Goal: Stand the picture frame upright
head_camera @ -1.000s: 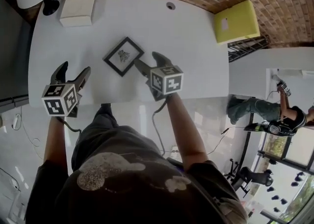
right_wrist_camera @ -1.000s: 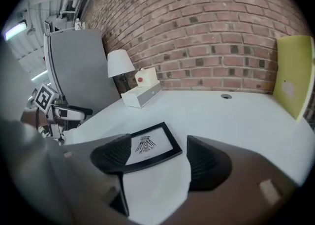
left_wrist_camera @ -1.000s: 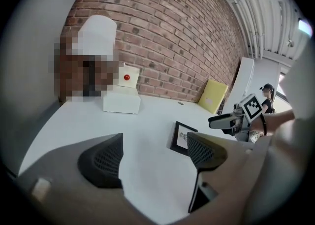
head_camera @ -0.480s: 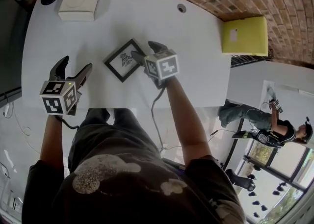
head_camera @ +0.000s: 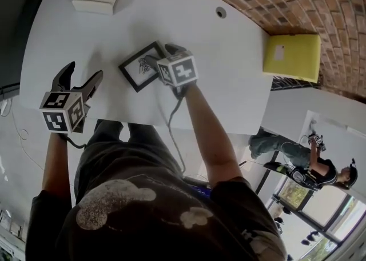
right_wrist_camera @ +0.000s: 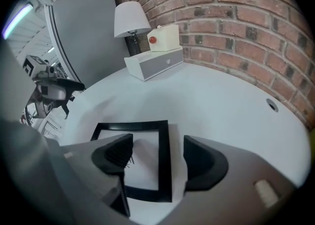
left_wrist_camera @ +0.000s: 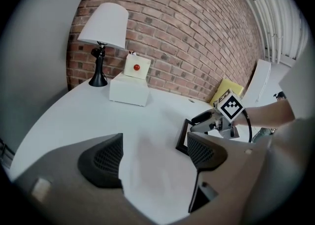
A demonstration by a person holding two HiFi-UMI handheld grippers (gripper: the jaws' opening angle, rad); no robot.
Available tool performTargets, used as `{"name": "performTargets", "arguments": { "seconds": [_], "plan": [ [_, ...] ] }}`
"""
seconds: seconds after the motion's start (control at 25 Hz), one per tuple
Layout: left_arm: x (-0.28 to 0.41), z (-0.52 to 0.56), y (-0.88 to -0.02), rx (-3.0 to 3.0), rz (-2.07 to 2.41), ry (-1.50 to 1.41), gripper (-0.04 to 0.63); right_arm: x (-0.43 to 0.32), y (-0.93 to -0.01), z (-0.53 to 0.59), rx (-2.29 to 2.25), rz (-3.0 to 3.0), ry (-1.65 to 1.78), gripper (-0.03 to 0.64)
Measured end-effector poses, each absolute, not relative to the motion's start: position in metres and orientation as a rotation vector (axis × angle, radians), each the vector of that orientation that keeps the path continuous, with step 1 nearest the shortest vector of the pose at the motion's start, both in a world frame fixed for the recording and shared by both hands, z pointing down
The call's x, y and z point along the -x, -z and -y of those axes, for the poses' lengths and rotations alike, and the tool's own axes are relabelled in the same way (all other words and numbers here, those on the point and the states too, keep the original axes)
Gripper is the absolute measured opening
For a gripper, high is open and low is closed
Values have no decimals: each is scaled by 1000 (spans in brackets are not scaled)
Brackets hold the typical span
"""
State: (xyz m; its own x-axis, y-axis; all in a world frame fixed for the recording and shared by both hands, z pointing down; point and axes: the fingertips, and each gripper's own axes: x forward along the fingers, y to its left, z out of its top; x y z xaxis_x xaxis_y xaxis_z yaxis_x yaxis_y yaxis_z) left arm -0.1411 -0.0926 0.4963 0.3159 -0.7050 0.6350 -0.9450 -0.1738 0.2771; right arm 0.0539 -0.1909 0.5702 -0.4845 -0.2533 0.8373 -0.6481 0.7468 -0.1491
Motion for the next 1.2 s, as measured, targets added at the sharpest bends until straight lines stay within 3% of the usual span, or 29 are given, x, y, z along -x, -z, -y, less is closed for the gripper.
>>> {"name": "performTargets", "arguments": {
  "seconds": [0.2,0.32,0.56,0.72,1.2],
  "plan": [
    [140,86,-496,-1926,1480,-470,397,-56,-570,191,-666,2081,-590,308],
    [140,83,-496,-1913,1492,-465,397,-56,-570,191,-657,2083,-622,225],
    [137,81,-495,-1903,1494,-462,397,-60,-570,194,-665,2074,-679,172],
    [134,80,-497,-1901,1491,-463,397,-67,-571,197,-699,2062,-690,81],
    [127,74,-499,-1898,1481,-469,397,-66,-571,187,-693,2067,-649,75]
  ]
}}
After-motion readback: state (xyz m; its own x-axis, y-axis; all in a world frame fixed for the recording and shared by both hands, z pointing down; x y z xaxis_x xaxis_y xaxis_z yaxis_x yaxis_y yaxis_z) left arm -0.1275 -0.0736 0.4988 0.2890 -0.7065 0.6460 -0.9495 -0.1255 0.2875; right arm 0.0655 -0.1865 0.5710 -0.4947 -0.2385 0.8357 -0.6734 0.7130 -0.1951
